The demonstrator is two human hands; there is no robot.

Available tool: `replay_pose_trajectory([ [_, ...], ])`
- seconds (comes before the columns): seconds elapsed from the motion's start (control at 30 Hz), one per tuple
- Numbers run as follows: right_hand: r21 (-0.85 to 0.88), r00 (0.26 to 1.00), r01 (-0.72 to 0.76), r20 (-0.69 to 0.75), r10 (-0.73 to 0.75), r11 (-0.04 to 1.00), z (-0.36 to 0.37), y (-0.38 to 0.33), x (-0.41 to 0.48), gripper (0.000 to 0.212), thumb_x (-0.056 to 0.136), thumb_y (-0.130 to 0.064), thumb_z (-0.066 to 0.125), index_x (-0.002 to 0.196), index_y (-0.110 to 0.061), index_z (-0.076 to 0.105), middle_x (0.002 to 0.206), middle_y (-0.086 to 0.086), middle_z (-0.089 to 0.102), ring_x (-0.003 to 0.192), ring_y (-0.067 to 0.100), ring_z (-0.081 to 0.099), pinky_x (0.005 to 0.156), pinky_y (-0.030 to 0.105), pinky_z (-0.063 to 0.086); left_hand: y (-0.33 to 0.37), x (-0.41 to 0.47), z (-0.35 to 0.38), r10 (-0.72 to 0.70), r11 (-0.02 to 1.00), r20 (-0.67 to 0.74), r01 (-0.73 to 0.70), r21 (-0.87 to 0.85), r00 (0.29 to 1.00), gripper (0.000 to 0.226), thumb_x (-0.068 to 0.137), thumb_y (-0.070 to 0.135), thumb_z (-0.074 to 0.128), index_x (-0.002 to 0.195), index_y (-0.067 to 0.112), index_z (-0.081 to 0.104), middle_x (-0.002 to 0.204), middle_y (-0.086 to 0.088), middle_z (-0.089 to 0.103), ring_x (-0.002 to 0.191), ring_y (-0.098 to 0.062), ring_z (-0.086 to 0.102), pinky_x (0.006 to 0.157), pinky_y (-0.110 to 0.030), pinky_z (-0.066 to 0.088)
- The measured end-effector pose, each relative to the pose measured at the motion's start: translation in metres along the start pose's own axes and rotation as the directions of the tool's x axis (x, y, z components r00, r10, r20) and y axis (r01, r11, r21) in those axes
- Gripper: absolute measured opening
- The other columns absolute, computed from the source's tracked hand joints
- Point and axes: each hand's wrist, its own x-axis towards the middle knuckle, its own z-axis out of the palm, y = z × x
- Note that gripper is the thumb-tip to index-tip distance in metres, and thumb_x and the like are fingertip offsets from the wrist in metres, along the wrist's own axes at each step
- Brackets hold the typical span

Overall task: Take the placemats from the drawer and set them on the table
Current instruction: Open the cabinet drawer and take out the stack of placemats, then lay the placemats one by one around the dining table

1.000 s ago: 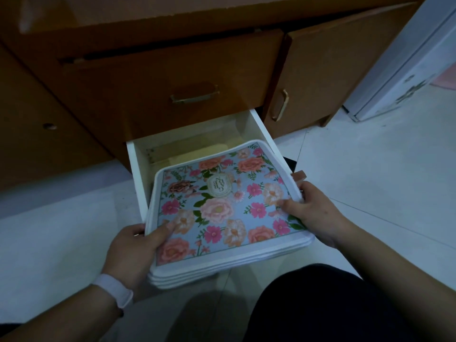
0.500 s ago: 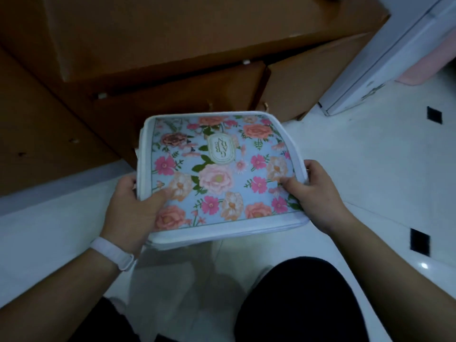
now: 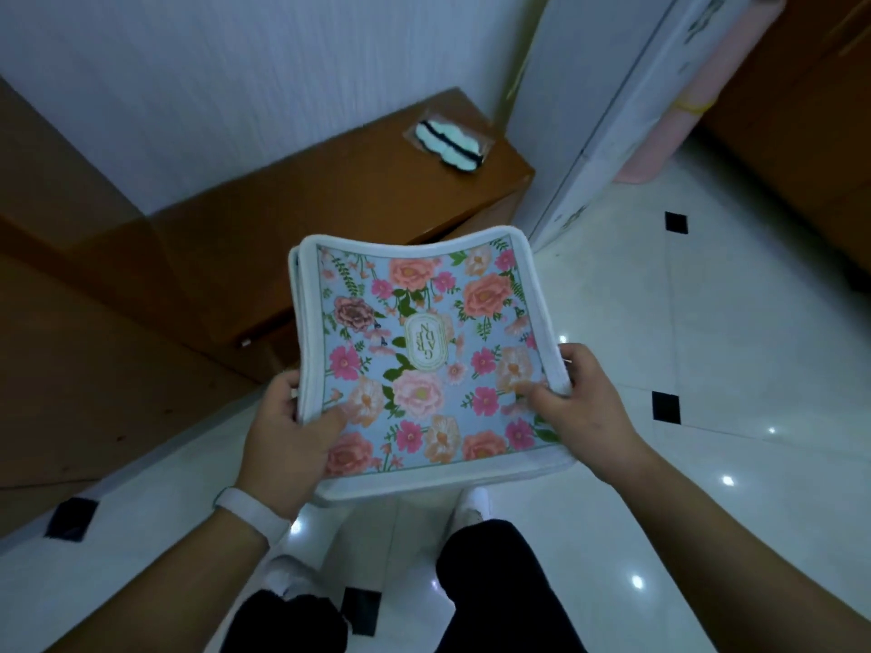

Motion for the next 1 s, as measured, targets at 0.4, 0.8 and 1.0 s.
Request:
replay_pose_trajectory([
  [0.4, 0.07, 0.968, 0.052, -0.247, -0.033, 0.996, -0.077, -0.117, -0.128, 0.036, 0.085, -0.019, 0.076, 0.111, -0.021, 0.051, 0.099, -0.002, 0.069, 0.071, 0.008, 0.073, 0.057, 0.022, 0.057, 0.146, -0.068, -0.003, 0.146, 0.989, 0.215, -0.14, -0.043, 0.966, 0.033, 0.079, -0.001, 0.075, 0.098, 0.021, 0.059, 0.098, -0.006, 0.072, 0.085, -0.024, 0.072, 0.064, -0.038, 0.059],
  [0.8, 0.201, 0.806, -0.012, -0.577, 0.128, 0.98, -0.062, -0.131, -0.292, 0.038, 0.085, -0.026, 0.075, 0.113, -0.027, 0.049, 0.105, -0.003, 0.065, 0.08, 0.016, 0.073, 0.061, 0.028, 0.061, 0.193, -0.121, -0.023, 0.191, 0.979, 0.58, -0.193, -0.059, 0.792, 0.034, 0.08, -0.003, 0.073, 0.099, 0.022, 0.061, 0.096, -0.004, 0.074, 0.085, -0.027, 0.073, 0.071, -0.047, 0.059],
  [1.0, 0.25, 0.672, -0.002, -0.717, 0.186, 0.968, -0.072, -0.108, -0.372, 0.04, 0.084, -0.025, 0.076, 0.116, -0.024, 0.05, 0.104, -0.003, 0.065, 0.082, 0.014, 0.072, 0.061, 0.026, 0.059, 0.191, -0.171, 0.0, 0.247, 0.958, 0.718, -0.273, -0.082, 0.651, 0.034, 0.081, -0.006, 0.07, 0.097, 0.023, 0.059, 0.093, 0.0, 0.073, 0.081, -0.02, 0.073, 0.065, -0.036, 0.061],
])
